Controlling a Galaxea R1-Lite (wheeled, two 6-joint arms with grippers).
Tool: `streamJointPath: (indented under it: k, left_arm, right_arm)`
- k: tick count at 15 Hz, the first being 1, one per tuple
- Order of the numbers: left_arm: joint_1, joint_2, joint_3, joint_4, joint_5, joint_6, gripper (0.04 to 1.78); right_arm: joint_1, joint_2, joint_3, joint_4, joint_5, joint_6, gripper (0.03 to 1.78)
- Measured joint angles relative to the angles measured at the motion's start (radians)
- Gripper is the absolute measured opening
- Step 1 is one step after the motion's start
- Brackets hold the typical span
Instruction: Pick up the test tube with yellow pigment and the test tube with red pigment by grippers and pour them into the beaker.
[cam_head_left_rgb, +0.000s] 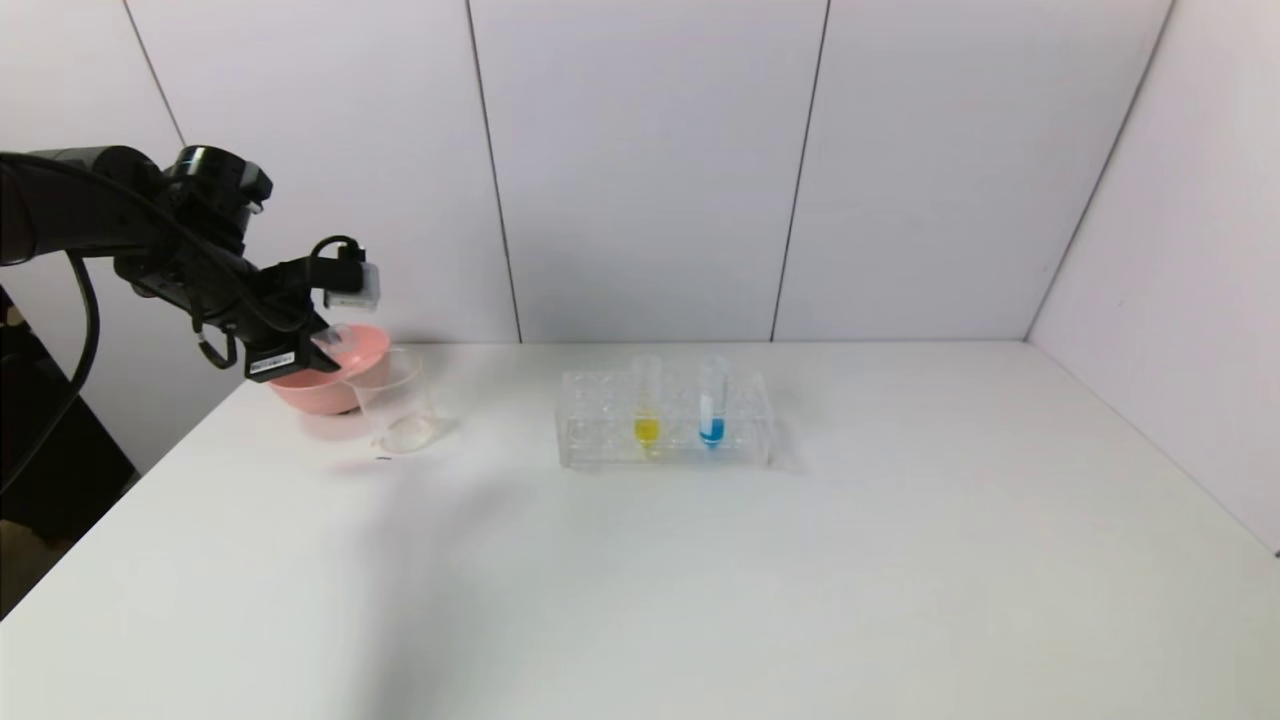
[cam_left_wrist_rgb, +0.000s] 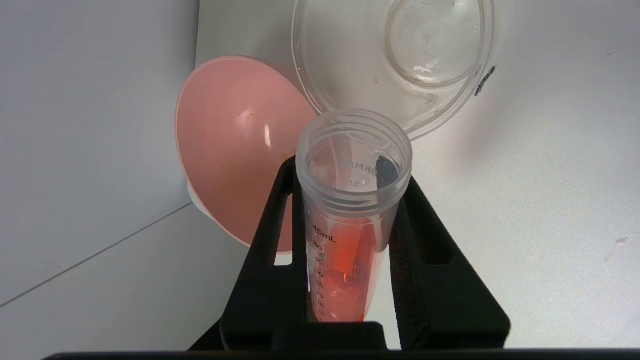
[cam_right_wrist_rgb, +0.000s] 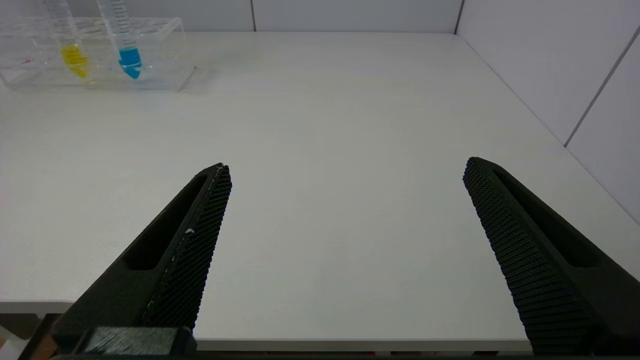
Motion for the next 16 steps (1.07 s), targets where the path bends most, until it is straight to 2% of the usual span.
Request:
streamJointPath:
  k: [8,16]
  left_arm:
    - [-0.015,0.004,-0.001,-0.002,0.008,-0.001,0.47]
    - [-0.039,0.014,-0.001,-0.013,0.122,0.004,0.47]
  right_arm:
    - [0.000,0.000,0.000,0.000,0.000,0.000,1.70]
    - [0.000,0.000,0.000,0.000,0.000,0.000,1.70]
